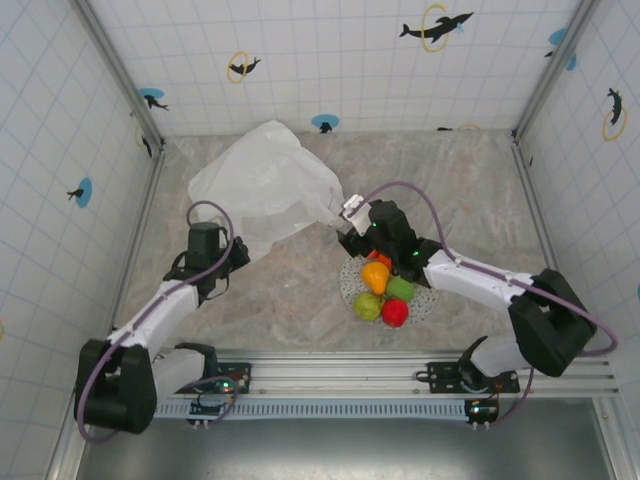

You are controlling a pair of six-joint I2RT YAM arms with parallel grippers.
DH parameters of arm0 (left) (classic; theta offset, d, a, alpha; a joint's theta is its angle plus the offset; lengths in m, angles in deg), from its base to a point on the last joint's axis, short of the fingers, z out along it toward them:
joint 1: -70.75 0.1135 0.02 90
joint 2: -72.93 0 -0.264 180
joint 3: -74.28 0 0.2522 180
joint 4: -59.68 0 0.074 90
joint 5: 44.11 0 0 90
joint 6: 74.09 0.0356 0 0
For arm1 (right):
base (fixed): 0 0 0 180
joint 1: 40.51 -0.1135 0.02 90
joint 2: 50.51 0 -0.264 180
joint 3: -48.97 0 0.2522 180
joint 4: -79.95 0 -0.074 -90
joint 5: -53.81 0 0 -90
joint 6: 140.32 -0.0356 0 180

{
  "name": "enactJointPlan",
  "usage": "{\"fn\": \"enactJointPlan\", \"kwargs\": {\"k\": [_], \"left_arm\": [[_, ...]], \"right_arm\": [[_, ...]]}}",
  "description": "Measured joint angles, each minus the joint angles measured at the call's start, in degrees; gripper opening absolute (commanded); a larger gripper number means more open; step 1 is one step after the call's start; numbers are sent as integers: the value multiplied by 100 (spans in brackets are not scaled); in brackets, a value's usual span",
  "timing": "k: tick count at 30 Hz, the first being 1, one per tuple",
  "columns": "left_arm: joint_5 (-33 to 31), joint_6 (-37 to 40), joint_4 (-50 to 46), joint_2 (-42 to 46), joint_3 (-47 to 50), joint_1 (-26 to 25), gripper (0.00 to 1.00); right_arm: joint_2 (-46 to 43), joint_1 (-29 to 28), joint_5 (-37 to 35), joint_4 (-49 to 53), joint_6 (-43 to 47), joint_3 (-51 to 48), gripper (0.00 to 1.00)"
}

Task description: Place the fruits into the plastic bag

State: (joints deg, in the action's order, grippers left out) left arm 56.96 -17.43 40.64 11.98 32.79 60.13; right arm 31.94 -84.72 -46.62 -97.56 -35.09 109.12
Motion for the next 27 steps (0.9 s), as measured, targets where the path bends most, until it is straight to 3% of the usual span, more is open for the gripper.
{"fn": "enactJointPlan", "kwargs": {"k": [9, 13, 19, 24, 25, 27], "left_arm": [[308, 17, -789, 745, -66, 0, 0], [354, 37, -997, 778, -83, 0, 0], [350, 42, -1244, 835, -83, 0, 0], [330, 39, -1290, 994, -66, -24, 0], [328, 39, -1290, 1025, -42, -22, 1], [302, 37, -1294, 1091, 68, -28, 15]], "right_arm": [[1281, -199, -319, -9, 529, 710, 91], [1880, -234, -492, -55, 682, 1082, 83], [2651, -232, -684, -42, 833, 1714, 47], [2754, -232, -601, 48, 625, 1803, 18], [2752, -232, -555, 63, 568, 1803, 12], [2717, -221, -391, 138, 343, 1805, 2]]}}
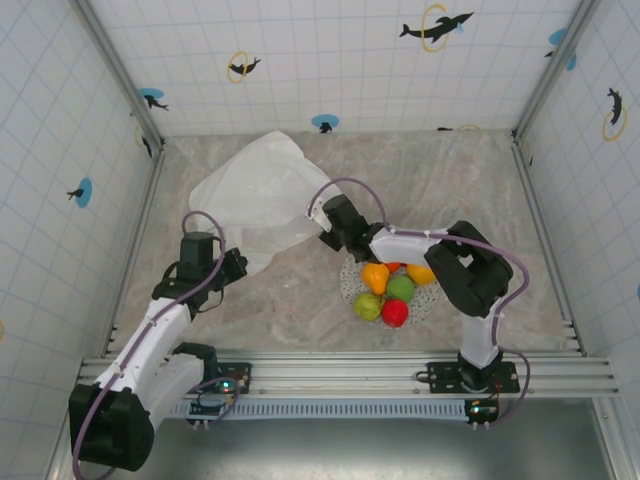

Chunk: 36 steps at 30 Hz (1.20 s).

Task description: Place the fruits into the plastic bag

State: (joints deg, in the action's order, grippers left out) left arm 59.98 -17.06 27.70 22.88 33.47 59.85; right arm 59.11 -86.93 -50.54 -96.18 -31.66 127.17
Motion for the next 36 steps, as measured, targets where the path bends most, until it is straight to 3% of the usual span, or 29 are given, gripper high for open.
{"fn": "enactJointPlan", "kwargs": {"k": [10, 13, 20, 24, 36], "left_arm": [[-590, 31, -433, 662, 251, -109, 75], [-1088, 50, -802, 911, -35, -111, 86], [-2369, 461, -1237, 964, -1355, -111, 92], [-2621, 898, -1141, 872, -1722, -111, 90], [-846, 2844, 74, -317, -1591, -330, 90]], "right_arm": [[-1029, 444, 1646, 374, -1709, 0, 0], [-1283, 667, 2238, 367, -2310, 0, 0], [-1360, 973, 3163, 376, -3121, 0, 0], [-1360, 1051, 3497, 518, -3195, 2, 0], [-1357, 1521, 4376, 892, -3407, 188, 0]]}}
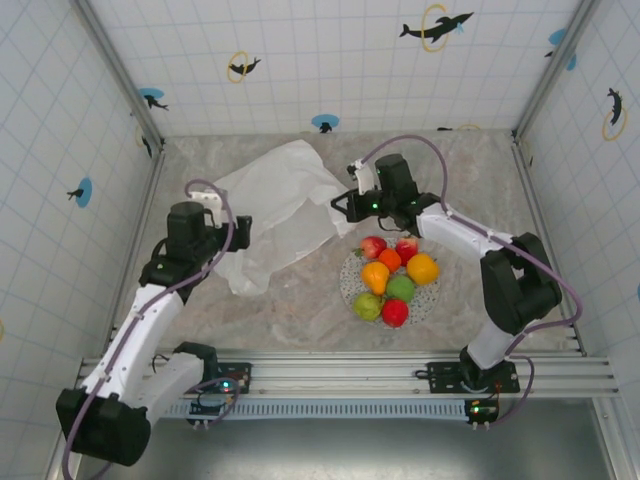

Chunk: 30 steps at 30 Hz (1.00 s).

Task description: Place the fruits into the plastic bag

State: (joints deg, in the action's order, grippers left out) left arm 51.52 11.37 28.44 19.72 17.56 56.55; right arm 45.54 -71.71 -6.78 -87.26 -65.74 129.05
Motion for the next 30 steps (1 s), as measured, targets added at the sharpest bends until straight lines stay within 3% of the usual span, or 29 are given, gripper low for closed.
{"fn": "enactJointPlan", "kwargs": {"k": [6, 13, 22, 30], "left_arm": [[210, 1091, 271, -905, -42, -678, 95], [-341, 2048, 474, -2129, -372, -1182, 92], [-509, 2173, 1314, -3257, -826, -1255, 47], [-693, 1939, 1681, -3429, -822, -1255, 0]], "right_arm": [[79, 127, 326, 15, -177, 240, 0], [197, 205, 640, 7, -321, 490, 0], [343, 232, 837, 68, -339, 496, 0], [439, 234, 942, 107, -343, 597, 0]]}}
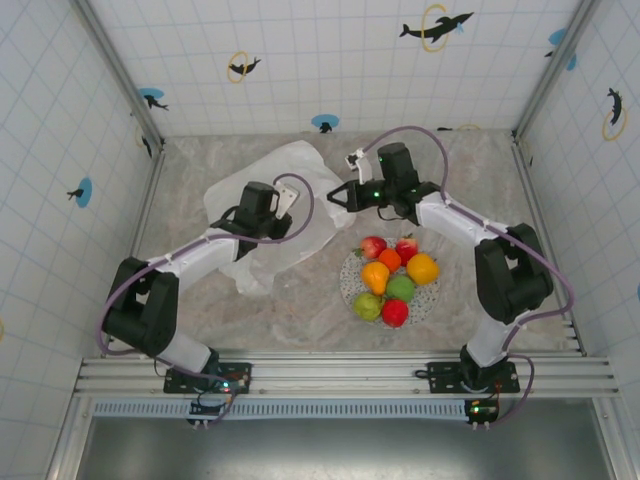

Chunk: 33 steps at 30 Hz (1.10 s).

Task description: Place the fruits into the plastic bag

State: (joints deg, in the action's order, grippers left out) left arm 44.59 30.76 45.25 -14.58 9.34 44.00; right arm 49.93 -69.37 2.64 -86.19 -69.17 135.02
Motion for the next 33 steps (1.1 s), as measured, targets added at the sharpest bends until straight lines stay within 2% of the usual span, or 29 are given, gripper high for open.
{"fn": "enactJointPlan", "kwargs": {"k": [5, 8, 11, 20, 24, 28, 30, 33], "left_arm": [[-31, -494, -9, 249, 2, 0, 0], [87, -1054, -197, 518, -42, 0, 0], [133, -1615, -428, 688, -212, 0, 0], [251, -2859, -874, 761, -579, 94, 0], [435, -3276, -964, 761, -590, 138, 0], [605, -3604, -966, 793, -592, 146, 0], [693, -3727, -964, 813, -610, 146, 0], [800, -3810, -964, 820, -636, 146, 0]], "right_arm": [[37, 22, -92, 221, 48, 308, 0], [175, 20, -334, 345, 61, 662, 5], [354, -13, -643, 345, -13, 894, 14], [435, -57, -1368, 595, 61, 927, 54], [-367, -70, -1834, 619, 393, 28, 71], [-1556, -146, -2367, 391, 833, -1303, 78], [-1993, -210, -2623, 208, 1012, -1923, 85], [-2177, -400, -3075, -133, 1362, -2555, 89]]}}
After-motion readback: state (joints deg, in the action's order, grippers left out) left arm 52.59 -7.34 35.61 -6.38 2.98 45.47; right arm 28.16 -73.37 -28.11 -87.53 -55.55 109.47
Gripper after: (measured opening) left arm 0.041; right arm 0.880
